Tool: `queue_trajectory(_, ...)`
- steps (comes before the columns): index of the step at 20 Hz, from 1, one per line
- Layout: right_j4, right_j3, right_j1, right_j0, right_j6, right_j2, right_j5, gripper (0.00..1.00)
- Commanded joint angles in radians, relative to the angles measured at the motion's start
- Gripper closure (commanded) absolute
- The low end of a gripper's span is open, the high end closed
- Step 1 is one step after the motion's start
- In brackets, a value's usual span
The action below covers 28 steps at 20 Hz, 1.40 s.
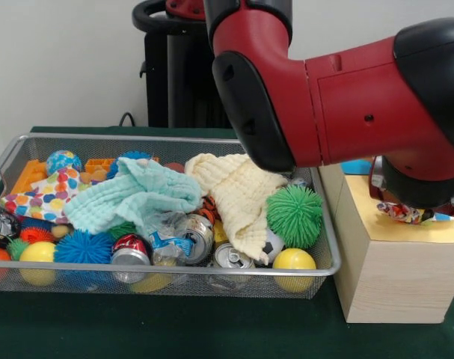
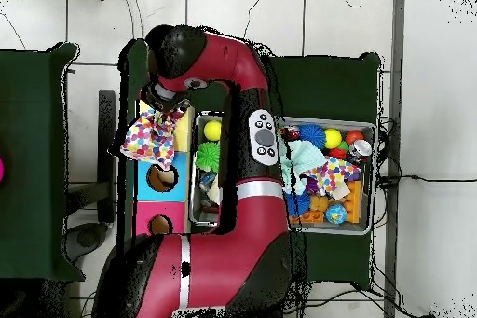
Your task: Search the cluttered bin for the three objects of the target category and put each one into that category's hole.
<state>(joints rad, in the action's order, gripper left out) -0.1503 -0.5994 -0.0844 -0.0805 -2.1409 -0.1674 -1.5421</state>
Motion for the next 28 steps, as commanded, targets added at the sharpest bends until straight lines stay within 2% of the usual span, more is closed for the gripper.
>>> queue_trajectory(1, 0.085, 0.039, 0.153, -0.003, 0.012, -0.025, 0.092, 1.00)
queue_trajectory(8, 0.082, 0.062, 0.168, -0.002, 0.014, -0.025, 0.077, 1.00)
queue_trajectory(14, 0.079, 0.047, 0.158, -0.005, 0.025, -0.028, 0.138, 1.00)
queue_trajectory(15, 0.079, 0.045, 0.157, -0.006, 0.027, -0.028, 0.146, 0.00)
queue_trajectory(28, 0.079, 0.021, 0.144, -0.008, 0.040, -0.033, 0.181, 0.00)
